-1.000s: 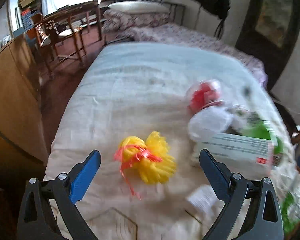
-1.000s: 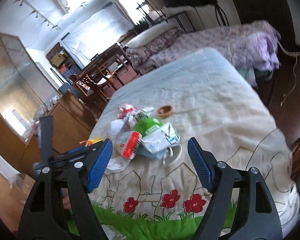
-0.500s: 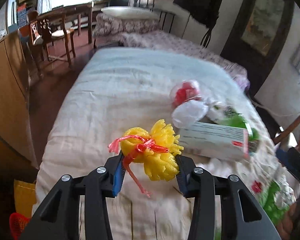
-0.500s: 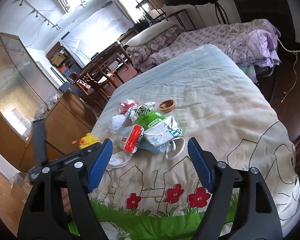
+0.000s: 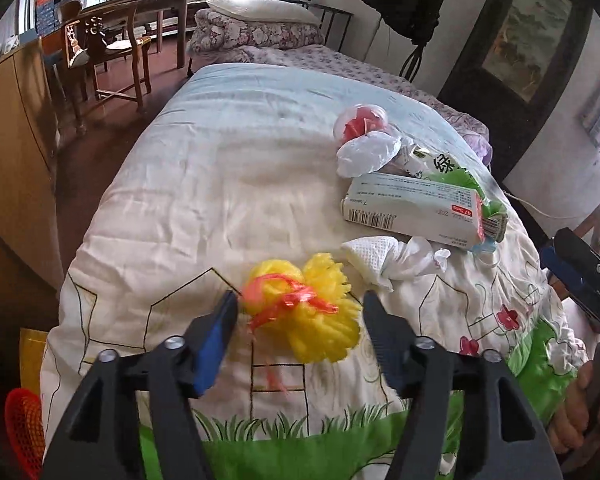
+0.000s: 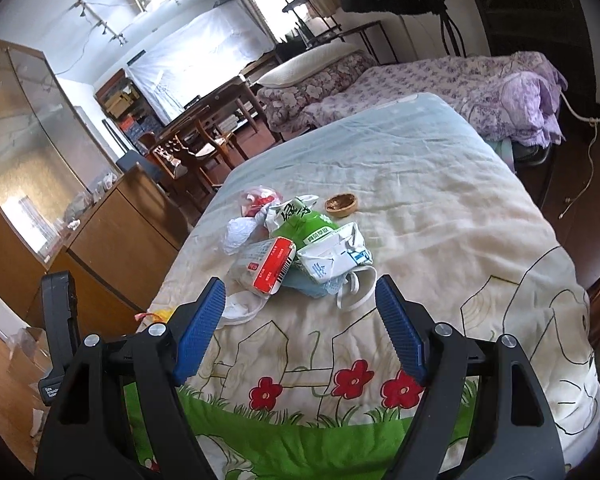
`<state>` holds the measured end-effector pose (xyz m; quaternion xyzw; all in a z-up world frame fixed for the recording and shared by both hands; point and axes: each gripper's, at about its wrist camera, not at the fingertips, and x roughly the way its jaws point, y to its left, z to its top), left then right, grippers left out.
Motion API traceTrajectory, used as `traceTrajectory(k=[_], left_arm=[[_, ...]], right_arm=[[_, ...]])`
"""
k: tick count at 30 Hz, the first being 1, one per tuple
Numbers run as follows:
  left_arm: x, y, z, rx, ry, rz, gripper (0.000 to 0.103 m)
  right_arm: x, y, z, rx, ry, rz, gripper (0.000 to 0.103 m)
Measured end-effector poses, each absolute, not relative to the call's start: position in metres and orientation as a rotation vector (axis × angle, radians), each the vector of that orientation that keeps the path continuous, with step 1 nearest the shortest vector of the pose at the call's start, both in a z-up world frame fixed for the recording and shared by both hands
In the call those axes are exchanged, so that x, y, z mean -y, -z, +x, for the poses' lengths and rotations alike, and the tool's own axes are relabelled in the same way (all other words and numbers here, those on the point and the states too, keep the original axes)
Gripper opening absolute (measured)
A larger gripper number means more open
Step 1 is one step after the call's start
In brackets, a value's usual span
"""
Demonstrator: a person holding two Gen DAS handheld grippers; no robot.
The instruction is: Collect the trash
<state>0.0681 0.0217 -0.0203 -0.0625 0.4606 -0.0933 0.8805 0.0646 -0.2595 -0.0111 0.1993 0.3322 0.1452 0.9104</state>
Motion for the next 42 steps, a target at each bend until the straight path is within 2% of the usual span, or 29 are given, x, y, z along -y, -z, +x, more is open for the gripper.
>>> traceTrajectory(k=[1, 2, 7, 9, 17, 21, 26, 33, 36, 37, 39, 42], left_arm=[[-0.022, 0.021, 0.067, -0.960, 0.191, -0.134, 0.079], [-0.023, 0.021, 0.067, -0.959, 0.185, -0.137, 0.080], [-0.022, 0.016, 0.064, -0.931, 0.176, -0.140, 0.081], [-0.025, 0.013, 0.062, -0.910, 0.168, -0.145, 0.082], [-0.030, 0.011, 0.065, -0.911, 0.150, -0.166, 0.085], [-0.033, 0.010, 0.065, -0.903, 0.139, -0.178, 0.085], [-0.035, 0.006, 0.060, -0.874, 0.119, -0.171, 0.085], [-0.030, 0.013, 0.065, -0.911, 0.129, -0.158, 0.085], [-0.029, 0.012, 0.066, -0.910, 0.127, -0.149, 0.081], [-0.028, 0.013, 0.065, -0.905, 0.133, -0.144, 0.072], [-0.025, 0.012, 0.065, -0.901, 0.153, -0.138, 0.060], [-0.023, 0.010, 0.063, -0.890, 0.171, -0.132, 0.049]], right_arm=[[0.258, 0.010, 0.064, -0.680, -0.295, 0.397, 0.075], [0.256, 0.010, 0.064, -0.678, -0.290, 0.385, 0.075], [0.253, 0.007, 0.074, -0.697, -0.300, 0.377, 0.074], [0.246, 0.004, 0.082, -0.712, -0.323, 0.363, 0.068], [0.202, 0.005, 0.129, -0.777, -0.414, 0.257, 0.067], [0.202, 0.019, 0.132, -0.879, -0.572, 0.374, 0.052], [0.225, 0.005, 0.104, -0.778, -0.530, 0.394, 0.052], [0.244, 0.003, 0.100, -0.747, -0.434, 0.428, 0.054], [0.249, 0.005, 0.103, -0.742, -0.407, 0.431, 0.054], [0.250, 0.006, 0.104, -0.745, -0.403, 0.440, 0.054], [0.252, 0.006, 0.107, -0.748, -0.392, 0.448, 0.054], [0.260, 0.008, 0.111, -0.750, -0.350, 0.459, 0.054]])
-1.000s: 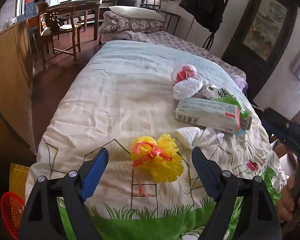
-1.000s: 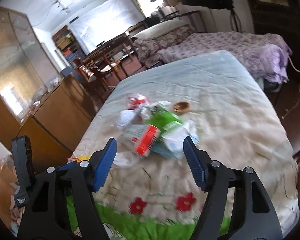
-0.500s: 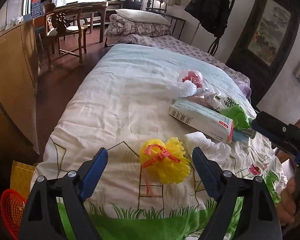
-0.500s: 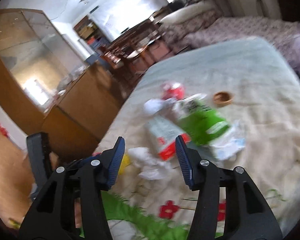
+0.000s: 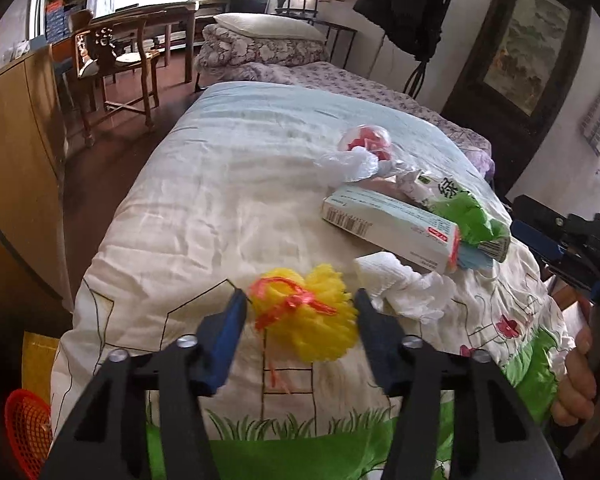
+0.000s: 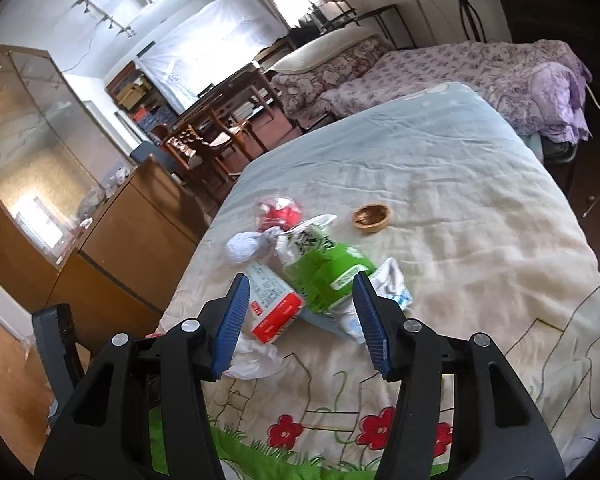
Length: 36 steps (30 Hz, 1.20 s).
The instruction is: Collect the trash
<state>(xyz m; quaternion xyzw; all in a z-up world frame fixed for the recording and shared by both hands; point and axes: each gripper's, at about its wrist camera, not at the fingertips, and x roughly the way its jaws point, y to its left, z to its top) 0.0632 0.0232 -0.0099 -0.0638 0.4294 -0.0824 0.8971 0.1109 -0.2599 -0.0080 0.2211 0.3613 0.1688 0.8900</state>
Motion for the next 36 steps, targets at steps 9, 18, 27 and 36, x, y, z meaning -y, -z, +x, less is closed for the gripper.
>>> traceTrajectory(k=[9, 18, 27, 36], left_arm=[[-0.027, -0.002, 0.055, -0.823, 0.202, -0.163, 0.049], [-0.025, -0.001, 0.056, -0.829, 0.207, -0.155, 0.049], [-0.023, 0.001, 0.054, -0.836, 0.219, -0.144, 0.049], [-0.025, 0.001, 0.053, -0.835, 0.222, -0.164, 0.049]], right_arm=[[0.270, 0.023, 0.122, -0.807, -0.300, 0.521, 0.054], [0.260, 0.025, 0.136, -0.822, -0.272, 0.467, 0.061], [0.244, 0.041, 0.149, -0.910, -0.264, 0.387, 0.065], [0.266, 0.011, 0.101, -0.722, -0.270, 0.427, 0.059]])
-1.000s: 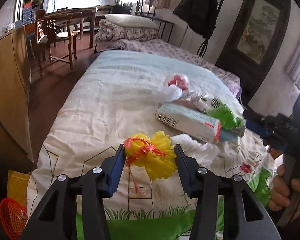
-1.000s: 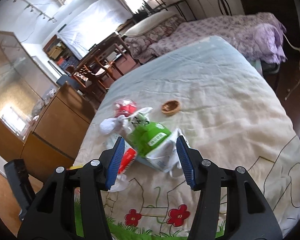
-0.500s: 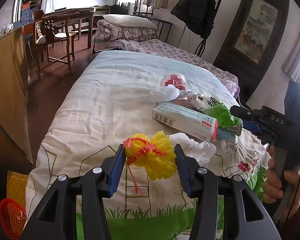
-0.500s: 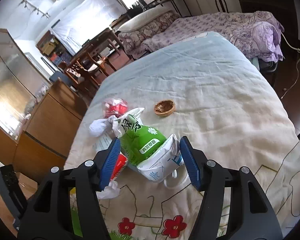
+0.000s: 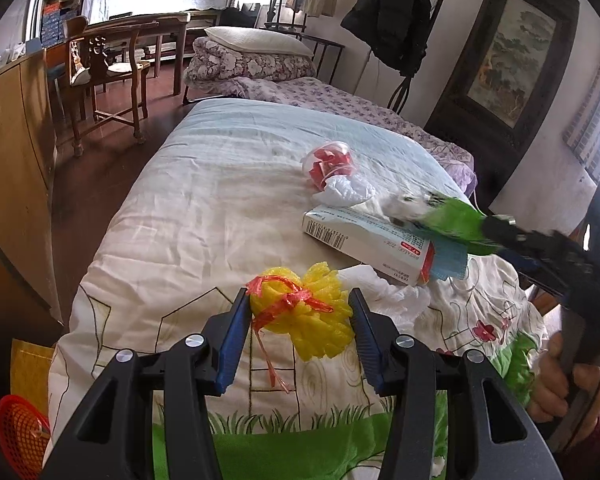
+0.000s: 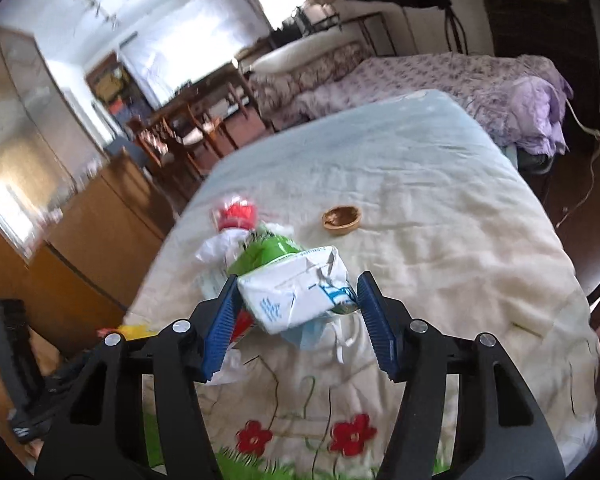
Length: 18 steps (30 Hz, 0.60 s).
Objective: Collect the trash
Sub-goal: 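Lift the yellow toy with the left tool while the right tool lifts the green chip bag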
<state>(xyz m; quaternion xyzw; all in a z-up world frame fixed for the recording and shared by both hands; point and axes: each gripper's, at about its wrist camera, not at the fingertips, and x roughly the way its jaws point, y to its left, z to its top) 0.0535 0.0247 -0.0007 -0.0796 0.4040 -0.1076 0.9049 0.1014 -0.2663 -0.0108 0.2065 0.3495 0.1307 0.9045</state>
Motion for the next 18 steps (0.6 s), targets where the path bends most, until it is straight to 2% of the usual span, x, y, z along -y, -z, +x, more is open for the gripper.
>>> traceTrajectory(k=[4, 6, 9, 12, 18], left_arm=[[-0.022, 0.002, 0.054, -0.844, 0.226, -0.157, 0.049], [-0.022, 0.003, 0.055, -0.851, 0.224, -0.158, 0.049], [-0.024, 0.004, 0.055, -0.858, 0.220, -0.160, 0.049], [-0.024, 0.006, 0.056, -0.870, 0.213, -0.162, 0.050], [-0.024, 0.012, 0.061, -0.900, 0.201, -0.167, 0.057]], right_arm=[[0.281, 0.019, 0.095, -0.766, -0.268, 0.502, 0.062], [0.287, 0.021, 0.098, -0.782, -0.259, 0.538, 0.075], [0.295, 0.016, 0.096, -0.731, -0.242, 0.578, 0.077], [0.291, 0.020, 0.102, -0.758, -0.245, 0.566, 0.077], [0.252, 0.029, 0.119, -0.849, -0.216, 0.330, 0.076]])
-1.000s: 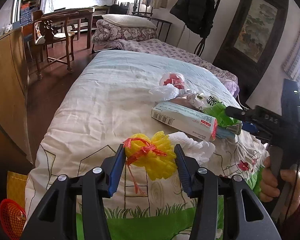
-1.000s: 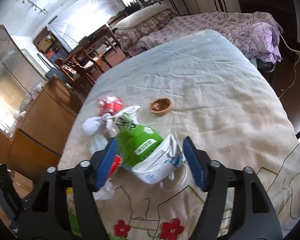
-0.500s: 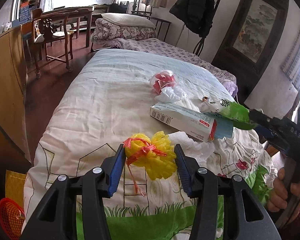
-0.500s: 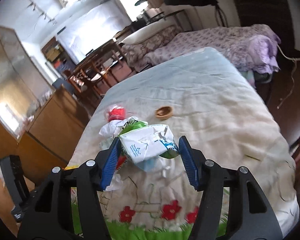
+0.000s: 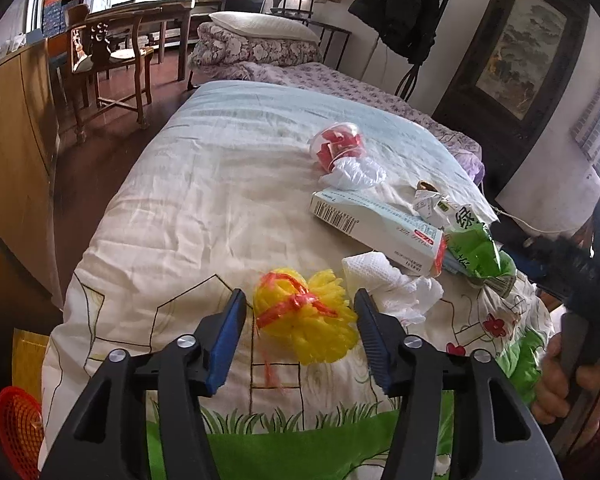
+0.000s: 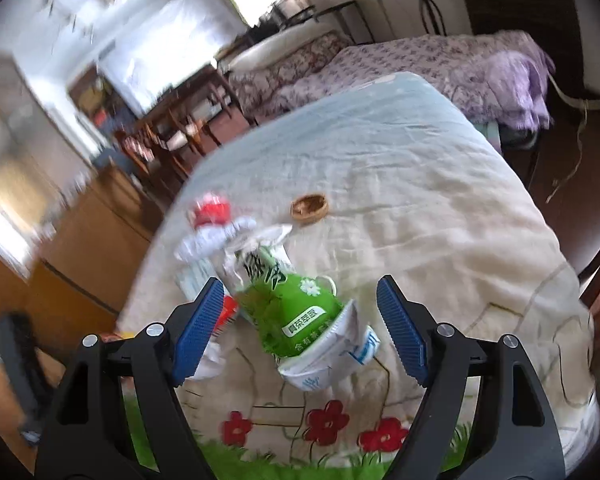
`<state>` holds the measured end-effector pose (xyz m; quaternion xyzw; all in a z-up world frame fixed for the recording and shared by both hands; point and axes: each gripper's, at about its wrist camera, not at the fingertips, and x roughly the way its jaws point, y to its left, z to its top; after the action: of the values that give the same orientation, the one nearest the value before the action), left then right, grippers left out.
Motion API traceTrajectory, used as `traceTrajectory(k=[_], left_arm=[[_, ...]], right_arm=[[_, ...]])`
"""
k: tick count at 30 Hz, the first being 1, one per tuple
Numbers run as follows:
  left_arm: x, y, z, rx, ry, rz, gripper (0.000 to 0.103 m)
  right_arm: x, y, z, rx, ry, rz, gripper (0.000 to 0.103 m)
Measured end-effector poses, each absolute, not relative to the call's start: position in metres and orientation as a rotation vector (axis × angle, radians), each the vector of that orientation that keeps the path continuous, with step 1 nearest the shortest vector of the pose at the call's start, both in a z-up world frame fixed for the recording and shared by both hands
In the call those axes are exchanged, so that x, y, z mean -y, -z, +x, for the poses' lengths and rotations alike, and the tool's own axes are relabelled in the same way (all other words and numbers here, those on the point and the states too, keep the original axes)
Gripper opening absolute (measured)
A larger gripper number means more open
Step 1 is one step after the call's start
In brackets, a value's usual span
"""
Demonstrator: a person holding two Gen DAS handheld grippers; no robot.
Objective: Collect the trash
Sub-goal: 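Lift the yellow toy with the left tool while the right tool lifts the green chip bag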
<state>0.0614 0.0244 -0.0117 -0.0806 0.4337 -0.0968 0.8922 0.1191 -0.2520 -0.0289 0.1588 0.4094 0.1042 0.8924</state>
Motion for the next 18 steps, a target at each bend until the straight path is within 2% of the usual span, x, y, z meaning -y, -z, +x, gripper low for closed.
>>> traceTrajectory(k=[1, 2, 3, 5, 11, 13, 18], left_arm=[[-0.025, 0.013, 0.063, -0.908, 0.200, -0.168, 0.057], [-0.025, 0.015, 0.064, -0.919, 0.201, -0.167, 0.057], [-0.024, 0.016, 0.065, -0.926, 0.200, -0.166, 0.058], [-0.023, 0.019, 0.067, -0.941, 0.199, -0.160, 0.058], [-0.026, 0.010, 0.060, -0.879, 0.213, -0.172, 0.056], [-0.026, 0.007, 0.057, -0.857, 0.217, -0.167, 0.050], [-0.023, 0.010, 0.061, -0.880, 0.222, -0.166, 0.046]], right_arm=[[0.249, 0.032, 0.119, -0.862, -0.207, 0.303, 0.076], [0.245, 0.033, 0.119, -0.867, -0.196, 0.279, 0.071], [0.244, 0.034, 0.118, -0.864, -0.193, 0.268, 0.056], [0.245, 0.030, 0.112, -0.838, -0.204, 0.275, 0.050], [0.268, 0.013, 0.091, -0.710, -0.231, 0.397, 0.050], [0.274, 0.010, 0.087, -0.680, -0.199, 0.415, 0.050], [0.277, 0.028, 0.104, -0.801, -0.112, 0.426, 0.052]])
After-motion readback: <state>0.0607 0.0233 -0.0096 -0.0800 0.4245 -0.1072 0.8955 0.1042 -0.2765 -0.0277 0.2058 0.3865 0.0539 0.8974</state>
